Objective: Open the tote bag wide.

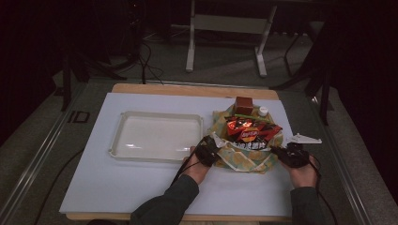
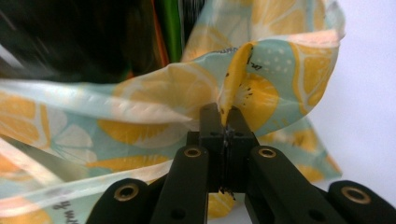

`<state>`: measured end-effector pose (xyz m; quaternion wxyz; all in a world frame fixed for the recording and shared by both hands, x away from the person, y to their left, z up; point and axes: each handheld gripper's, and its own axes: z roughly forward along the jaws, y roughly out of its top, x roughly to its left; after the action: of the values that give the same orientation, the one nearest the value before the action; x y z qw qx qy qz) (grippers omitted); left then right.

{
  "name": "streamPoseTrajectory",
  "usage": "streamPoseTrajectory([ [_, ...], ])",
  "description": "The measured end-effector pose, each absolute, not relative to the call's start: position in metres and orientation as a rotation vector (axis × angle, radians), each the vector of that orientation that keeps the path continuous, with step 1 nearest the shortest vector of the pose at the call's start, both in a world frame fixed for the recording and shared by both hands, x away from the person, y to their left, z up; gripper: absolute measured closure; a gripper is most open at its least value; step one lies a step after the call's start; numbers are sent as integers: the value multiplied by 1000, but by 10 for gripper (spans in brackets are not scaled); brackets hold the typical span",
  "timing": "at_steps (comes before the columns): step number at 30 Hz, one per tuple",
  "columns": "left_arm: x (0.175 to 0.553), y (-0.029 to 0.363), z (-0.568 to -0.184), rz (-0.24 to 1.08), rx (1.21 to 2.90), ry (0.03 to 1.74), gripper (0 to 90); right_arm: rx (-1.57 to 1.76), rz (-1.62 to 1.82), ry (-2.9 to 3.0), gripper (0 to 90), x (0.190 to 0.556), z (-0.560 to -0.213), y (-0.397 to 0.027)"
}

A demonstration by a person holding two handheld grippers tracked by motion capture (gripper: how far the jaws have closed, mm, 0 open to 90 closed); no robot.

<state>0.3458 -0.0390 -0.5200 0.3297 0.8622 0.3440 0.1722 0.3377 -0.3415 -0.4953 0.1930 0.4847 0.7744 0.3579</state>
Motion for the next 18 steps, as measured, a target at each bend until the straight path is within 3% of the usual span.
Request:
streamPoseTrajectory([
  [13,329,-7,-506,309,2129,842,630,1363,1006,2189,870,323,-501,-351],
  [18,313,7,-501,296,2098,763,592,1349,1019,2197,877,319,-500,-353],
])
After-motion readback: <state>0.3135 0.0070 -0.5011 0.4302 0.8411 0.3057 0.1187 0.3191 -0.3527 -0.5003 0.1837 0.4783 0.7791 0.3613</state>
